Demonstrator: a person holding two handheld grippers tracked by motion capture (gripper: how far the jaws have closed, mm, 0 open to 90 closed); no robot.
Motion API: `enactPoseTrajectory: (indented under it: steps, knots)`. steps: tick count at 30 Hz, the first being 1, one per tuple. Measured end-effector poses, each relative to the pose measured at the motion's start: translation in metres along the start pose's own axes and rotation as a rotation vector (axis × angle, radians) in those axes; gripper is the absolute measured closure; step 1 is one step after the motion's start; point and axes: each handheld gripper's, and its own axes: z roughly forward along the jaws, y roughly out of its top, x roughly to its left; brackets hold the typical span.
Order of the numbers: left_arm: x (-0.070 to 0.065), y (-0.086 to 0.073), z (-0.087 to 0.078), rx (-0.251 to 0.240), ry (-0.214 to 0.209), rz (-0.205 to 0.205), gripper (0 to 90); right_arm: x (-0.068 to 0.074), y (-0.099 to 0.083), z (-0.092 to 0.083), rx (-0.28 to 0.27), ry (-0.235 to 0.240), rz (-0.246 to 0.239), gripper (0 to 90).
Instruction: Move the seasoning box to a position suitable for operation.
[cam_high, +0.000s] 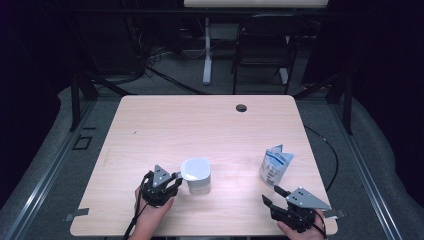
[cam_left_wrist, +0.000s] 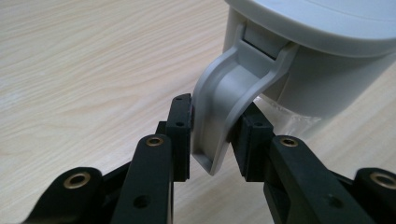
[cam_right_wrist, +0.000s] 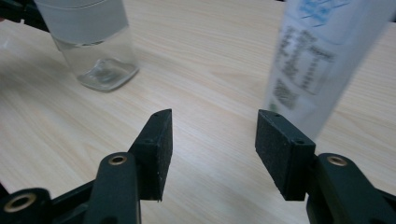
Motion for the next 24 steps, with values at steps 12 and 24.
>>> enactPoseTrajectory:
  steps: [12,24]
  knots:
    - [-0.011,0.001,0.003,-0.012,-0.056,0.057,70.9,0.017,-0.009,0.031,0.079,0.059,-0.065,46.2]
    - [-0.017,0.0,0.001,-0.011,-0.108,0.094,70.8,0.016,-0.014,0.042,0.107,0.09,-0.051,46.2]
